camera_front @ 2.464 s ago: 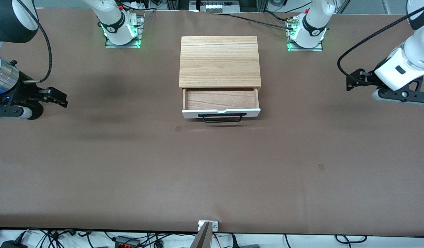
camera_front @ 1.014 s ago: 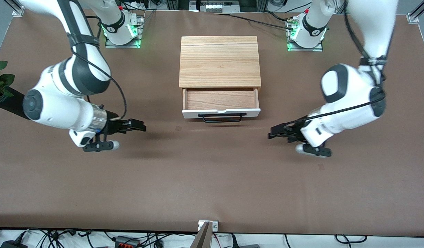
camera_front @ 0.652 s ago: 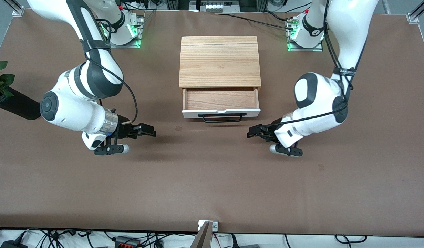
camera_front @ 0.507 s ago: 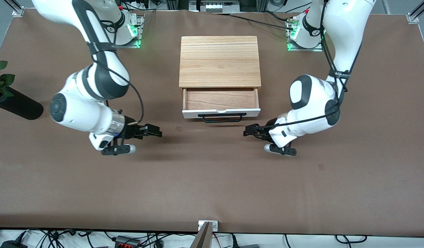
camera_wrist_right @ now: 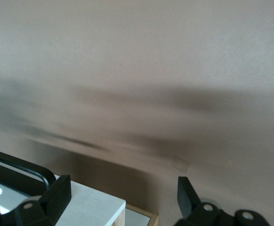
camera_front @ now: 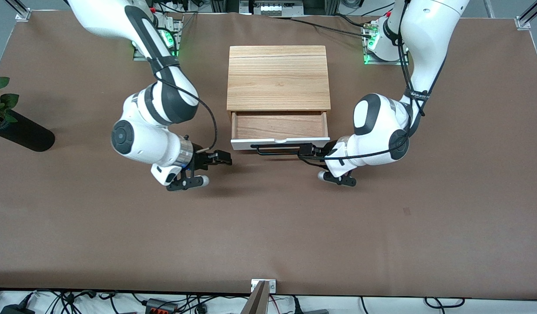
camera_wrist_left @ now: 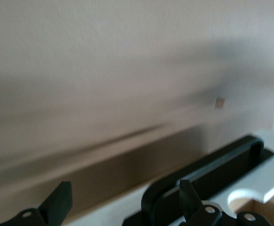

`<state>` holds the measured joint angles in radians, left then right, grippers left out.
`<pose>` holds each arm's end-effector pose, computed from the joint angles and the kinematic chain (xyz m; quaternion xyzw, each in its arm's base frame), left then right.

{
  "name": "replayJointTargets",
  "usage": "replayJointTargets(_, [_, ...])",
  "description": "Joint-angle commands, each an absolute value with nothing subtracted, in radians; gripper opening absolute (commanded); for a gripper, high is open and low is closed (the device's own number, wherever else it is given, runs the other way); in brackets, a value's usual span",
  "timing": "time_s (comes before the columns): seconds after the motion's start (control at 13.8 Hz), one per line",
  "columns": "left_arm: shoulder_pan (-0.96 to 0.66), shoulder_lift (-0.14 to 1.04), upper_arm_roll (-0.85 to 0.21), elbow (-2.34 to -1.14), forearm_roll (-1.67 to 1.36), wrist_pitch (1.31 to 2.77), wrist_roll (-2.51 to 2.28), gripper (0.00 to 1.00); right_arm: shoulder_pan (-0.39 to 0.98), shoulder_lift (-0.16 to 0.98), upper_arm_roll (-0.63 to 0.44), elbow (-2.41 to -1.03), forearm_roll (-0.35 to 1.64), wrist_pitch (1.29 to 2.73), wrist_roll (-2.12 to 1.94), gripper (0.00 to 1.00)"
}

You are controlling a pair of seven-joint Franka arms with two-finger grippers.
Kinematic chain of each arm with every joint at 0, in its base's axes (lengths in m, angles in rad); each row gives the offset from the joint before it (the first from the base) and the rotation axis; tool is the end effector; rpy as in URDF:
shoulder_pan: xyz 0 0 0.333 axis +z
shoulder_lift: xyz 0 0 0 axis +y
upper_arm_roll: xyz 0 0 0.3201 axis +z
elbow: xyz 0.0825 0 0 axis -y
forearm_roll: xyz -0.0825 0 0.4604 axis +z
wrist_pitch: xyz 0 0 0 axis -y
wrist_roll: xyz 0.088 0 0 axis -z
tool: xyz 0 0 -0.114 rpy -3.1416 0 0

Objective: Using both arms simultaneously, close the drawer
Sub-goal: 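Bring both grippers against the white drawer front beside the handle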

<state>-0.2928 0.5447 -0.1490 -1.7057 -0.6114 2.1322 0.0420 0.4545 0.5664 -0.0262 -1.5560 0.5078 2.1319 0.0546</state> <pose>0.6483 -0.3300 0.2283 0.9563 -0.0483 -0.1126 0.2653 0.6885 0.3436 0.2798 -0.9771 -0.0518 0.0443 0.2018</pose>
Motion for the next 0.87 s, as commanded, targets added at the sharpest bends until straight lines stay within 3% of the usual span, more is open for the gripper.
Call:
replayJointTargets(0.0, [-0.261, 0.511, -0.161, -1.732, -0.643, 2.059, 0.06, 1.0, 0.474, 0.591, -0.031, -1.554, 0.532, 2.118, 0.041, 1.0])
replayJointTargets(0.14, [-0.256, 0.511, -0.163, -1.732, -0.643, 2.034, 0.06, 1.0, 0.474, 0.597, -0.031, -1.555, 0.549, 2.096, 0.04, 1.0])
replayJointTargets(0.58, [-0.258, 0.511, -0.166, -1.735, -0.643, 1.985, 0.06, 1.0, 0.454, 0.6, -0.028, -1.552, 0.597, 1.838, -0.003, 1.0])
replayJointTargets(0.8, [-0.258, 0.512, -0.166, -1.736, -0.643, 1.962, 0.06, 1.0, 0.453, 0.604, -0.026, -1.552, 0.598, 1.816, -0.003, 1.0])
